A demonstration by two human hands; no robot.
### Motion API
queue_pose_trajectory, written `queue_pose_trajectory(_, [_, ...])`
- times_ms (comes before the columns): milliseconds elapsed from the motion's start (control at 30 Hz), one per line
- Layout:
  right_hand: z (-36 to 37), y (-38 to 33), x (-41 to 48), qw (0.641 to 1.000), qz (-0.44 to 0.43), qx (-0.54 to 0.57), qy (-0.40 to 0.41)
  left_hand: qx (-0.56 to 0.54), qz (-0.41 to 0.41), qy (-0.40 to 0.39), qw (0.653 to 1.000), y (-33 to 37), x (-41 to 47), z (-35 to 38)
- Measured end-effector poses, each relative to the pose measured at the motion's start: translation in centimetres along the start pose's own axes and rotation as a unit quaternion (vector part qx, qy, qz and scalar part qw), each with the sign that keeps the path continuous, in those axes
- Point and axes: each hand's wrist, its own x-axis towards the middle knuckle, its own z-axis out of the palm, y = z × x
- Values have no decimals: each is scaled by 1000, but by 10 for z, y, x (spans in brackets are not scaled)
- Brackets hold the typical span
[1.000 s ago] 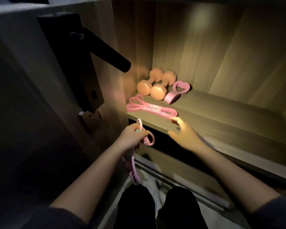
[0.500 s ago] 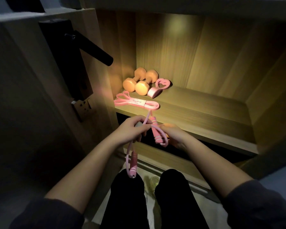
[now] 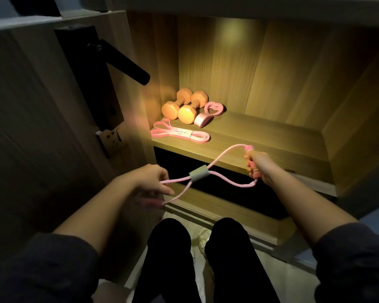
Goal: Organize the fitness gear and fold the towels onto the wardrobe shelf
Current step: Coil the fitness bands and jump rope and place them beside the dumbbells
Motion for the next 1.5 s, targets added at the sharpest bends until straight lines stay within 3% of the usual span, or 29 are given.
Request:
queue_pose_trajectory(100, [-22, 12, 5, 999, 26, -2, 32, -8, -31, -15, 999, -28, -3, 1])
queue_pose_trajectory(300, [-29, 35, 7, 997, 54, 19, 53, -233, -53, 117, 964, -53, 1, 24])
queue_pose_trajectory(433, [-27, 35, 3, 996, 65, 28, 56, -192, -106, 231, 948, -49, 13, 38])
queue_pose_trajectory(467, [-29, 35, 1, 995, 67, 28, 62, -194, -136, 267, 934, -50, 13, 39])
queue_pose_trajectory(533, [-35, 36, -2, 994, 74, 38, 74, -324, -191, 307, 874, -50, 11, 40])
queue_pose_trajectory(633, [-34, 38, -6, 991, 90, 69, 64, -616, -173, 211, 739, -40, 11, 43])
queue_pose_trajectory(733, [-25, 39, -10, 992, 82, 78, 53, -718, -115, 181, 662, -26, 18, 44])
queue_pose_trajectory(867, [-25, 45, -10, 992, 80, 77, 51, -708, -107, 258, 649, -19, 23, 41])
queue_pose_trajectory(1033, [-30, 51, -7, 992, 94, 65, 50, -730, -108, 284, 612, -18, 21, 42])
queue_pose_trajectory(1100, [-29, 52, -5, 994, 88, 46, 52, -707, -136, 292, 629, -17, 22, 40])
queue_pose_trajectory(1267, [-37, 56, -3, 996, 62, -41, 56, -511, -163, 271, 800, -40, 17, 37])
queue_pose_trajectory(1333, [-43, 59, -3, 994, 54, -73, 61, -436, -178, 253, 845, -51, 13, 34])
queue_pose_trajectory(1400, [-45, 61, -4, 994, 54, -59, 74, -429, -198, 236, 849, -59, 12, 32])
queue_pose_trajectory(1500, [-42, 60, -5, 992, 73, 8, 104, -487, -242, 233, 806, -66, 11, 35])
